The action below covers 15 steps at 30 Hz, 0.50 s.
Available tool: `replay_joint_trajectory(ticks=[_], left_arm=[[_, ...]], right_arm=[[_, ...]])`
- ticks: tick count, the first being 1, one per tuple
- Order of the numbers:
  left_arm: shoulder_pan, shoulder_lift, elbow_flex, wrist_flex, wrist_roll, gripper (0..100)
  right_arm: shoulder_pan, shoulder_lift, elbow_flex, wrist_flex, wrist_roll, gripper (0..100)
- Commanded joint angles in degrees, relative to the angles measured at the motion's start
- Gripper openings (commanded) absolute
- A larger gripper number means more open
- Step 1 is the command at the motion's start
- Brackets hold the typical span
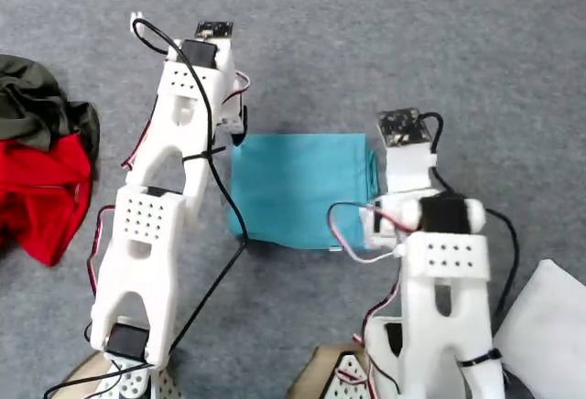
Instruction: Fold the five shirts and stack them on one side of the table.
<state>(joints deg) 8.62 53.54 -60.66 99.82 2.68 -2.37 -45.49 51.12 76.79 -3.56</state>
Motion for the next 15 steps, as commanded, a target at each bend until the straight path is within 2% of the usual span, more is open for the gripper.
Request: replay_joint_trajectory(ticks=[1, 4, 8, 15], left_arm=[[0.0, 0.4, -2.29, -0.44, 0.26, 15], [0.18, 1.45, -3.87, -0.44, 0.26, 15], [1.49, 2.51, -5.45, -0.35, 0.44, 15], [3.96, 2.68, -5.63, -0.35, 0.53, 15]], right_arm=[[-4.44, -1.71, 2.95, -7.74, -18.29, 16.6], [-8.13, -1.71, 8.04, -14.24, -26.11, 25.9], [-11.21, -1.71, 12.35, -20.22, -29.71, 36.2], [-11.21, -1.63, 12.97, -20.75, -32.97, 37.8]])
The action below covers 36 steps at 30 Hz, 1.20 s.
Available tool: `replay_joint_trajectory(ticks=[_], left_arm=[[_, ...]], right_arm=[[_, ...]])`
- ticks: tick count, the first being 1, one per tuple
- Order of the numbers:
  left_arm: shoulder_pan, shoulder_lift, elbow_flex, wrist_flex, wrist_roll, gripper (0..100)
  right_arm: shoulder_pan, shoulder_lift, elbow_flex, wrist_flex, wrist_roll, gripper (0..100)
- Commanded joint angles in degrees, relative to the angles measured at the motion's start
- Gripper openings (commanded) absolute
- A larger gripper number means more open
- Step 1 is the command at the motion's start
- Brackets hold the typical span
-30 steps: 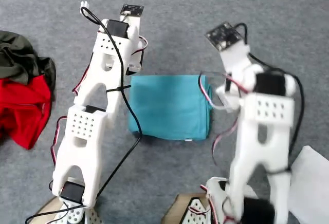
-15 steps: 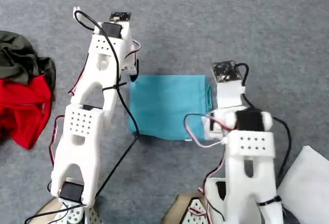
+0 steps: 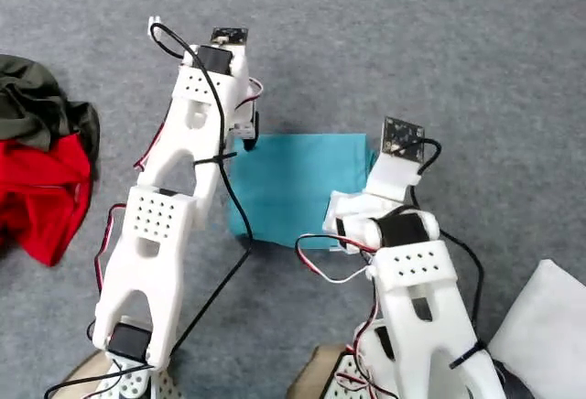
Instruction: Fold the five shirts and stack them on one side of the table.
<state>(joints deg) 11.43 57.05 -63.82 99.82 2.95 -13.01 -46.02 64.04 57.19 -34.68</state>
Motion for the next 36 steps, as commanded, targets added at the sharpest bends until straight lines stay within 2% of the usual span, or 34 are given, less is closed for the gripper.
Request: replay_joint_trajectory(ticks=[1, 10, 16, 31, 36], left_arm=[[1.58, -0.84, -2.29, -0.35, 0.09, 15], [2.29, -0.75, -1.93, -1.41, 0.26, 15], [2.29, -0.75, -1.93, -3.6, 0.26, 15], [2.29, -0.48, -1.41, -3.78, 0.0, 15], [2.2, 2.68, -1.49, -4.57, -0.09, 15]], right_arm=[[-0.57, -1.1, 0.31, -1.14, -2.11, 37.8], [-0.66, -1.1, 10.68, -15.3, -2.73, 37.6], [-5.32, -1.1, 14.37, -21.8, -7.21, 37.6], [-5.41, -0.92, 15.6, -25.32, -7.38, 37.6], [-5.58, 4.53, 14.11, -27.43, -7.3, 37.6]])
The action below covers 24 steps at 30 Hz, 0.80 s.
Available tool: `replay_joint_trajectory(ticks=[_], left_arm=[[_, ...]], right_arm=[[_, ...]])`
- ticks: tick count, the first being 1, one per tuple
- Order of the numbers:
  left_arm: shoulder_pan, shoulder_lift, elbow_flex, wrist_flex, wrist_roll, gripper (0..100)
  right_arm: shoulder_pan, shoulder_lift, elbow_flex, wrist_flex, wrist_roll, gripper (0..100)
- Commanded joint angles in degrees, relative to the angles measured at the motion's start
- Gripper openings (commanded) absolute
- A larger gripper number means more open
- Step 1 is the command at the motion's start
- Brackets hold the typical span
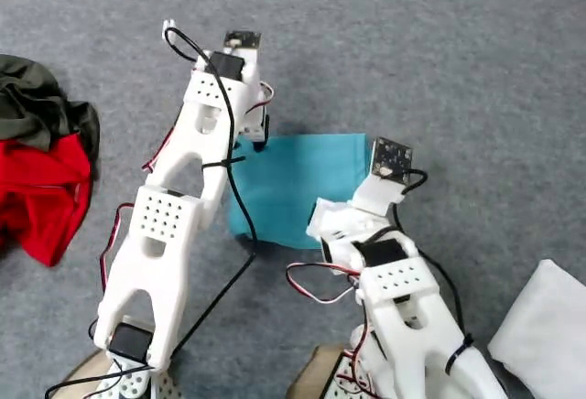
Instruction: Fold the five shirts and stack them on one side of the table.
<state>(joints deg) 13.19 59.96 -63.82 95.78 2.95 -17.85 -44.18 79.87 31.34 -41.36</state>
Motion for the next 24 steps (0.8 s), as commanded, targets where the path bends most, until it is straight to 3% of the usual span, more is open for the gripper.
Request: replay_joint_trajectory(ticks=[1, 14, 20, 24], left_arm=[[0.53, 0.13, -1.49, -0.35, 0.09, 15], [0.35, 0.84, -1.05, -0.62, 0.0, 15], [0.18, 0.84, -1.41, -0.79, -0.09, 15], [0.09, 0.84, -1.41, -0.79, -0.09, 15]], right_arm=[[-0.66, 4.62, -2.68, -1.41, -0.62, 37.6], [-0.75, 25.01, -13.05, -1.58, -1.85, 36.3], [-0.75, 25.1, -13.76, -1.67, 0.0, 11.8], [-0.57, 25.1, -14.37, -1.32, 2.99, 8.1]])
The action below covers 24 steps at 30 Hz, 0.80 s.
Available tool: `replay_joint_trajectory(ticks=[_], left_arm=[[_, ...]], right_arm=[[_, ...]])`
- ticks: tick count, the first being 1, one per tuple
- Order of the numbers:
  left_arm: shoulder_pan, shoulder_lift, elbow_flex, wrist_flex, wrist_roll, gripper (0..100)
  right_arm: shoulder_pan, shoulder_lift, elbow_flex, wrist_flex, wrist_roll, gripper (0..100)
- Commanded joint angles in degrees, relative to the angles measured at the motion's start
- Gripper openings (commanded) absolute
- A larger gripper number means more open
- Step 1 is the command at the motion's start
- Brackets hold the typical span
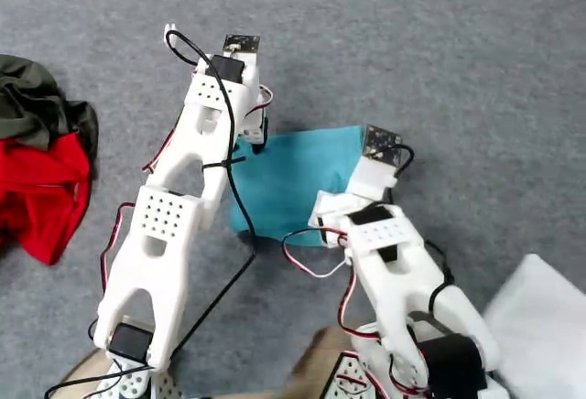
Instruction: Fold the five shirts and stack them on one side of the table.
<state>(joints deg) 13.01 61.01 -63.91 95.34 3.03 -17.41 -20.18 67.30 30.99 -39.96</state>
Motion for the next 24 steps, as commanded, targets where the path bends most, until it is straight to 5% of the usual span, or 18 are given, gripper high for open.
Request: replay_joint_trajectory(ticks=[1, 10, 19, 24], left_arm=[[0.26, -0.22, -1.32, -0.35, -0.18, 15], [0.09, -0.22, -1.32, -0.26, -0.26, 15], [0.09, -0.22, -1.32, -0.09, -2.02, 15], [0.09, -0.22, -1.32, -0.09, -2.2, 15]], right_arm=[[-1.01, 1.01, -1.8, -0.97, 1.67, 8.1], [3.03, -3.21, -1.8, 5.54, 5.8, 9.8], [8.22, -25.27, -1.54, 18.64, 14.15, 37.7], [3.74, -29.67, 0.48, 17.85, 12.13, 32.9]])
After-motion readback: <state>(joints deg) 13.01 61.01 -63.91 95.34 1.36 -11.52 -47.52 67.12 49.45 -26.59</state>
